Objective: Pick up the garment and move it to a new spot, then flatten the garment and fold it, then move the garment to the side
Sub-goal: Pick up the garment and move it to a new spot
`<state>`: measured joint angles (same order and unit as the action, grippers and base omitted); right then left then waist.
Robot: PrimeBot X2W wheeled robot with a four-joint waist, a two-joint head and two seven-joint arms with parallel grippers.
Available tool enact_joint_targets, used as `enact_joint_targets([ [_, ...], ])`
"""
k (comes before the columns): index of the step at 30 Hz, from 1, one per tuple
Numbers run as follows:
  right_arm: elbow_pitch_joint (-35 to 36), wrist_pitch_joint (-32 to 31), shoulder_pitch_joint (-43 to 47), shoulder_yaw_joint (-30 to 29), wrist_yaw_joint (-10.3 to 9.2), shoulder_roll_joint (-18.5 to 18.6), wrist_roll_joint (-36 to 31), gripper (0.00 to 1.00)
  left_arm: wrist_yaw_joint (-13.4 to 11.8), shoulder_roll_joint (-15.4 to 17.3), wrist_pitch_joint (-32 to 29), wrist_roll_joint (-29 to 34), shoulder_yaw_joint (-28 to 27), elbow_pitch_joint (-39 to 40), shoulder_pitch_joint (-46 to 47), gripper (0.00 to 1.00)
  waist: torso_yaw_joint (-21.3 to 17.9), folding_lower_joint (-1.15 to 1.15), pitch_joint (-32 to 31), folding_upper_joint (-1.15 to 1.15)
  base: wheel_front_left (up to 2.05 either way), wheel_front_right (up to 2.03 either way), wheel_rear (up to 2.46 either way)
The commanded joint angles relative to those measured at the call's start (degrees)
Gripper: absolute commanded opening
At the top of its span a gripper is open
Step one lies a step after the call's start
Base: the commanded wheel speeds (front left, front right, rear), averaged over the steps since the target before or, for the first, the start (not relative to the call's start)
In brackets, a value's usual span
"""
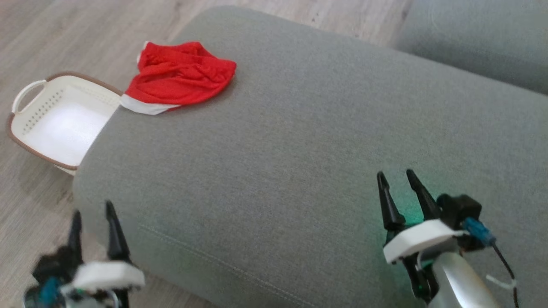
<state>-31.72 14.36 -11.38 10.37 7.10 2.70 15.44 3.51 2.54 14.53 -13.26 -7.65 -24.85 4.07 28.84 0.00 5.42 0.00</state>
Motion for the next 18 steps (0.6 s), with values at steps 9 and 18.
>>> enact_joint_targets([
  [9, 4.6, 0.6, -7.1, 2.2, 0.39, 0.2, -5.1, 1.0, 3.6, 6.8, 0.5, 1.0, -6.1, -4.8, 20.3, 1.0, -6.6, 0.0, 10.0, 0.0, 0.0, 0.0, 0.0],
  [18, 7.6, 0.6, -10.0, 3.1, 0.39, 0.2, -7.5, 1.0, 4.0, 15.7, 0.5, -4.0, 2.3, -21.3, 34.4, 1.0, -12.5, 0.0, 16.4, 0.0, 0.0, 0.0, 0.0],
])
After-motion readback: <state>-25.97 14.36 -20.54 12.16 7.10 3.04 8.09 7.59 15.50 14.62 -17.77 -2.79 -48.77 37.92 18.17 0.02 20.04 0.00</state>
